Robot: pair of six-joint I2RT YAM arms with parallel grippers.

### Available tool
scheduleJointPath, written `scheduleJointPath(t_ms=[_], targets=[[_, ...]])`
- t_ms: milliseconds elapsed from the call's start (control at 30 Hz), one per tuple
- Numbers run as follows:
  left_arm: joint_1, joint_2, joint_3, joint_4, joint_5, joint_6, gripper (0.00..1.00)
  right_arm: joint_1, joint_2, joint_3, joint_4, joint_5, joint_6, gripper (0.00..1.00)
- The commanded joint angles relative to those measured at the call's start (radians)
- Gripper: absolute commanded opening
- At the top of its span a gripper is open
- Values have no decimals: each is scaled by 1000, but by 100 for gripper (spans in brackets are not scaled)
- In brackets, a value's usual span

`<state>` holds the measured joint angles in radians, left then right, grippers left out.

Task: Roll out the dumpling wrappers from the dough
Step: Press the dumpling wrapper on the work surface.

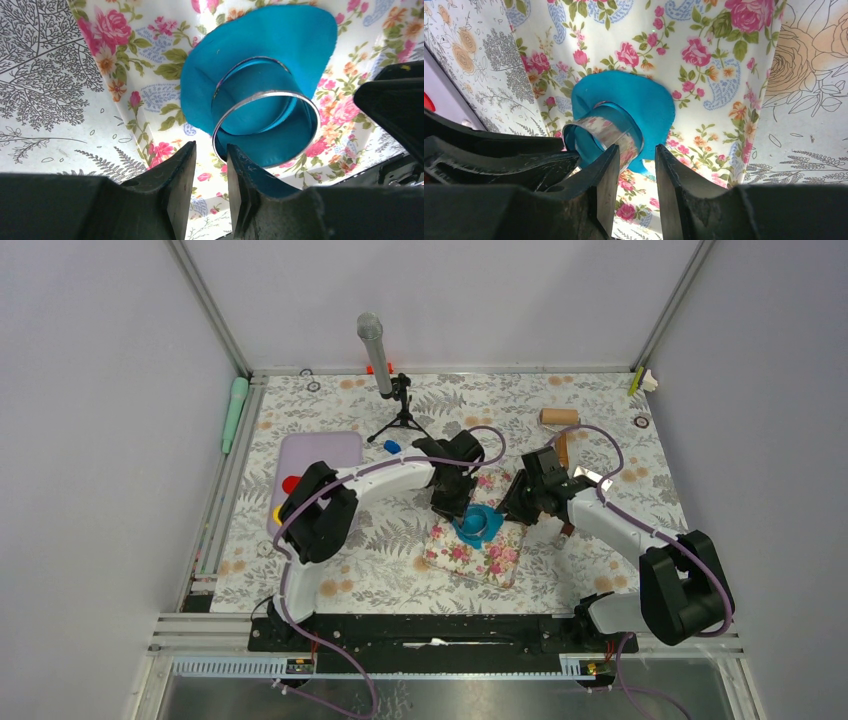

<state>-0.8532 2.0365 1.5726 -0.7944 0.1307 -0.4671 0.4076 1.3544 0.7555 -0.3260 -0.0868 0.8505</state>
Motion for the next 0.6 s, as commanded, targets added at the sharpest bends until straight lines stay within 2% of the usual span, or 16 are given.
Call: scheduleJointPath(t_ms=[0, 333, 467, 567], targets=[[3, -88, 60, -3, 18, 4, 34, -6, -29, 19, -13, 22, -19, 39], [22, -162, 83, 0, 66, -31, 34, -5, -27, 46, -15, 10, -59, 40], [47, -223, 35, 10, 65, -76, 31, -6, 24, 108, -16, -83, -210, 37], [72, -285, -65, 45, 82, -126, 27, -5, 108, 185, -54, -149, -351, 30]])
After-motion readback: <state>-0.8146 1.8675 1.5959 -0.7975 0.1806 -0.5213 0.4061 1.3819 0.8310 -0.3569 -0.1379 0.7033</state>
